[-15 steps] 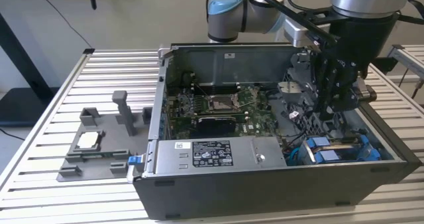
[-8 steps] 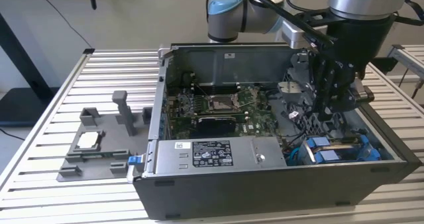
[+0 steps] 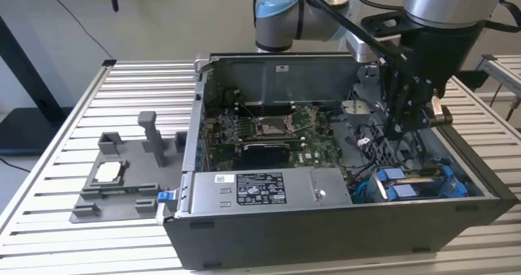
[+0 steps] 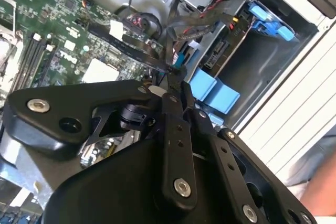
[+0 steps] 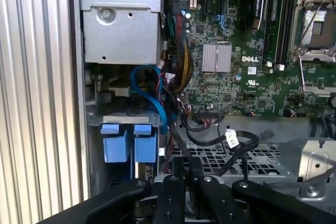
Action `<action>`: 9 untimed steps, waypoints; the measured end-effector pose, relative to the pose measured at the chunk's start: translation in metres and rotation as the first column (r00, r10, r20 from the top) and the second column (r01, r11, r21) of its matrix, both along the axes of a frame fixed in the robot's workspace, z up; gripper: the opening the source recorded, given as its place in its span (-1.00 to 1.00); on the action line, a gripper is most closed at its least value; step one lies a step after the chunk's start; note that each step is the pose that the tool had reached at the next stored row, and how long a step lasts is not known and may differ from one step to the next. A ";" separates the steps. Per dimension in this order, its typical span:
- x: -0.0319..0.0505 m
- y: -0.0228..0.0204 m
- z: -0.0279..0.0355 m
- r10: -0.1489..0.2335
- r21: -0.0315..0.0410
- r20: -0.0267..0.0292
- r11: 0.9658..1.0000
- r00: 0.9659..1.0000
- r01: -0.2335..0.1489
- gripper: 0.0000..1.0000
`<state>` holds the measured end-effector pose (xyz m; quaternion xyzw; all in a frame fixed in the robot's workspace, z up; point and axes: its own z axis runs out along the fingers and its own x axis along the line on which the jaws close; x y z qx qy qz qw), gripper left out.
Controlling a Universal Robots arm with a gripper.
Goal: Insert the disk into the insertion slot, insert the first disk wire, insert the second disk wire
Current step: 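Insert the second disk wire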
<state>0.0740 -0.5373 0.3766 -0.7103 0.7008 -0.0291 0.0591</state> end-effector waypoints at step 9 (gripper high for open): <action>0.0031 -0.0061 -0.0016 0.000 0.009 -0.004 1.000 1.000 0.000 -0.69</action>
